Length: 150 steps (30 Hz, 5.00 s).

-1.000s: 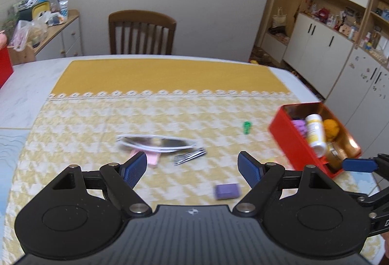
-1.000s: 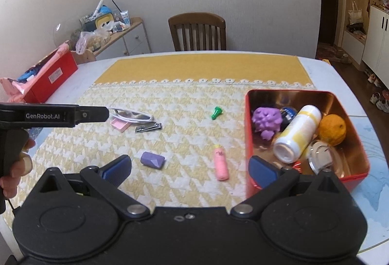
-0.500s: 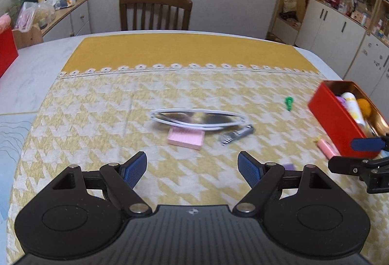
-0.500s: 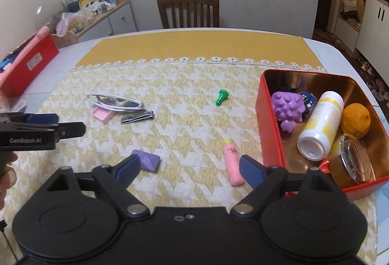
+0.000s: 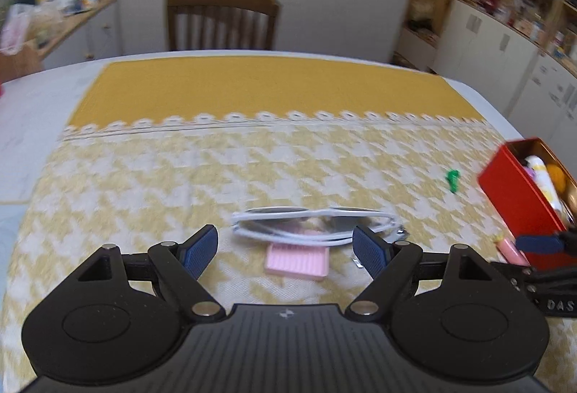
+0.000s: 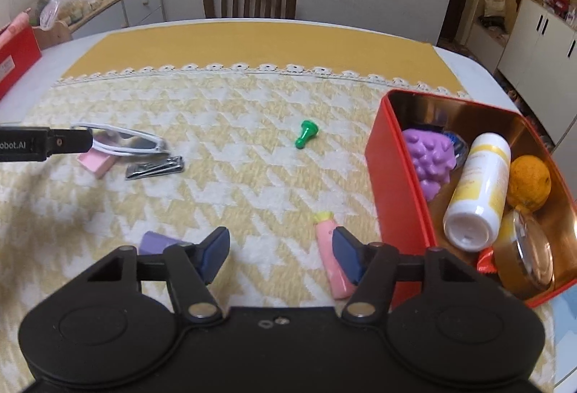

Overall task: Organize rigid objects
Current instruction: 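Lower left tool toward the white sunglasses while right tool grasps the pink tube, then grasp the white sunglasses with left tool while right tool holds the pink tube, then carry the sunglasses and pink tube with both tools over the red tin, then release the sunglasses from left tool while right tool drops the pink tube in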

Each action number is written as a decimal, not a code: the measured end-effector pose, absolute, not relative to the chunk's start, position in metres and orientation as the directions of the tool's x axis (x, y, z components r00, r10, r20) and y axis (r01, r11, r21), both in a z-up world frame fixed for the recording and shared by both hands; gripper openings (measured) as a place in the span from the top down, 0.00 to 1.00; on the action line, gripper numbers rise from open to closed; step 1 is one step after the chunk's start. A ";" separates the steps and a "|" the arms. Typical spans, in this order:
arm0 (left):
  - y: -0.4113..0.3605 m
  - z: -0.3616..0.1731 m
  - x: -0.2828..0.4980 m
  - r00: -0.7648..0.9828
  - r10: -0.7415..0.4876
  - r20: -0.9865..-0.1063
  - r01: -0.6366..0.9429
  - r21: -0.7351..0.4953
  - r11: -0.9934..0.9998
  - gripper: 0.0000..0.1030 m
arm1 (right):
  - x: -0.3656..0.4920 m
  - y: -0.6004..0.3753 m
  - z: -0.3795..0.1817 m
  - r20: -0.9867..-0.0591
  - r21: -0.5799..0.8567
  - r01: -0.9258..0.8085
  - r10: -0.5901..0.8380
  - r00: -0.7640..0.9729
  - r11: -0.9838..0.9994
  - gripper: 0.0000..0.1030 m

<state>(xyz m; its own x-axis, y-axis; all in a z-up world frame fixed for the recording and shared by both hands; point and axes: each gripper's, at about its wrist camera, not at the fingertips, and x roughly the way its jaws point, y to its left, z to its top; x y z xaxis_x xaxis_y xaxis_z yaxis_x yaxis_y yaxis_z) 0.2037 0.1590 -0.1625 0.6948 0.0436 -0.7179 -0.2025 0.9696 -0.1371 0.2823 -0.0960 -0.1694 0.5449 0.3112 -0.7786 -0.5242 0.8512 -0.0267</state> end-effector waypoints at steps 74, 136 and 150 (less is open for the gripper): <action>0.148 -0.172 0.249 0.617 0.180 -0.766 -0.277 0.002 0.961 0.45 | 0.272 -0.106 -0.175 -0.804 0.022 -0.581 0.360 0.474 0.814 0.85; -0.148 -0.107 0.288 0.707 -0.017 -0.707 0.078 0.054 0.996 0.45 | 0.361 -0.307 -0.106 -0.686 0.185 -0.449 0.442 0.577 0.874 0.85; -0.155 -0.133 0.306 0.698 0.084 -0.711 0.024 0.140 0.990 0.45 | 0.370 -0.310 -0.131 -0.723 0.163 -0.477 0.434 0.538 0.863 0.85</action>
